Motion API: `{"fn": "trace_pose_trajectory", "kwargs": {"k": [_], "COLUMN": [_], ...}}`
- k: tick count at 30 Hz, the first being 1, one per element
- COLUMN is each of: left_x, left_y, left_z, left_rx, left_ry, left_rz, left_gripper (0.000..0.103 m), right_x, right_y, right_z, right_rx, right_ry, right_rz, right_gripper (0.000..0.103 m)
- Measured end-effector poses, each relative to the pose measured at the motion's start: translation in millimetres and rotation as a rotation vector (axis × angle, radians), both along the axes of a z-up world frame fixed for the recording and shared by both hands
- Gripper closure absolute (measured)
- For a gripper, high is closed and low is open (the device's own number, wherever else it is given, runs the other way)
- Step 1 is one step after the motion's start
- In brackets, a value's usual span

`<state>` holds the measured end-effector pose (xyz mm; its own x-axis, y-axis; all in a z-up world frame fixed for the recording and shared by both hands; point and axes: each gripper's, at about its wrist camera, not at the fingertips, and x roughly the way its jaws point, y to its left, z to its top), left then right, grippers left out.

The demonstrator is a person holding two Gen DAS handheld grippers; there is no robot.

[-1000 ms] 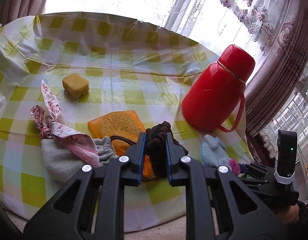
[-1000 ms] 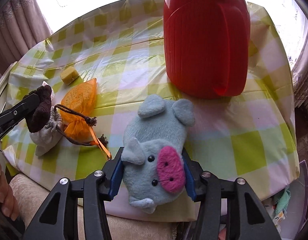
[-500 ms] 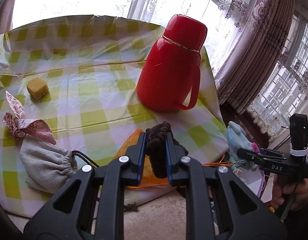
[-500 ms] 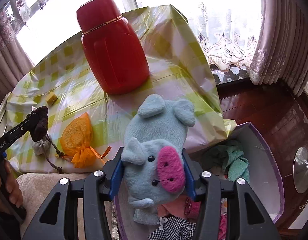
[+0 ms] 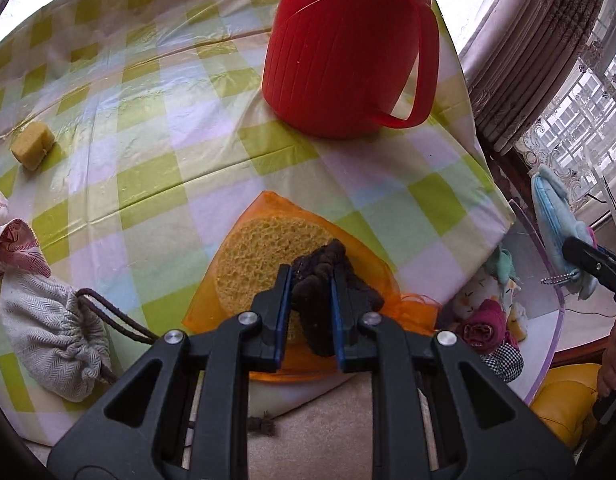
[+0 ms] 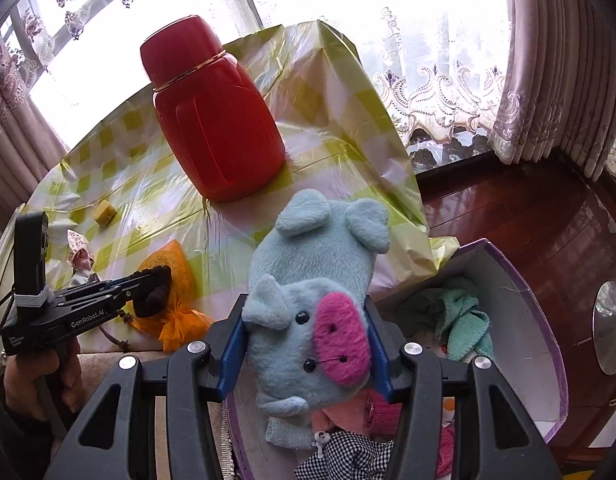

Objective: Organize soft objects
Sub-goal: 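Carry the mouse over the white box and open the right tool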

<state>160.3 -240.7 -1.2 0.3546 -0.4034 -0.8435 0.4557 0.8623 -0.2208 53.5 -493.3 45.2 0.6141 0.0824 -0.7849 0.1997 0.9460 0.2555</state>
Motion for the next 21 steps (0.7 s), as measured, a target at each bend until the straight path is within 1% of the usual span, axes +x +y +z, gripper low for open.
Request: {"fn": "trace_pose_trajectory", "kwargs": {"k": [2,4,8,10,13,16,18,21], "left_x": [0.5,-1.5,-5.7,-8.9,-24.0,-42.5,-54.5,-69.8], "left_y": [7.0,14.4,27.6,29.8,17.9,-4.3,-21.4,-45.9], "left_z": [5.8,16.2,41.3,54.3,68.4,72.1,71.8,68.3], "left_rx": [-0.024,-0.043,-0.057,-0.098,-0.153,-0.21,-0.223,-0.229], "left_ry": [-0.017,-0.056,-0.162,-0.184,-0.189,-0.14,-0.113,-0.073], "left_rz": [0.024,0.046,0.107,0.107,0.047,-0.044,-0.108,-0.19], "left_gripper": [0.082,0.082,0.082,0.082,0.082,0.082,0.082,0.081], "right_x": [-6.5,-13.8,-26.5,-29.8,-27.2,-20.1,-16.3,-16.9], "right_y": [-10.7,-20.4,-35.5,-38.3,-35.7,-29.9,-25.1,-25.3], "right_z": [1.3,-0.6,-14.7,-23.3,-36.7,-45.9,-49.2,-48.3], "right_rx": [-0.023,-0.045,-0.054,-0.049,-0.042,-0.029,-0.036,-0.05], "right_ry": [0.007,0.023,0.079,0.109,0.152,0.174,0.183,0.176], "right_rz": [-0.013,-0.029,-0.055,-0.057,-0.037,-0.016,0.005,-0.007], "right_gripper": [0.05,0.05,0.05,0.05,0.049,0.047,0.046,0.046]}}
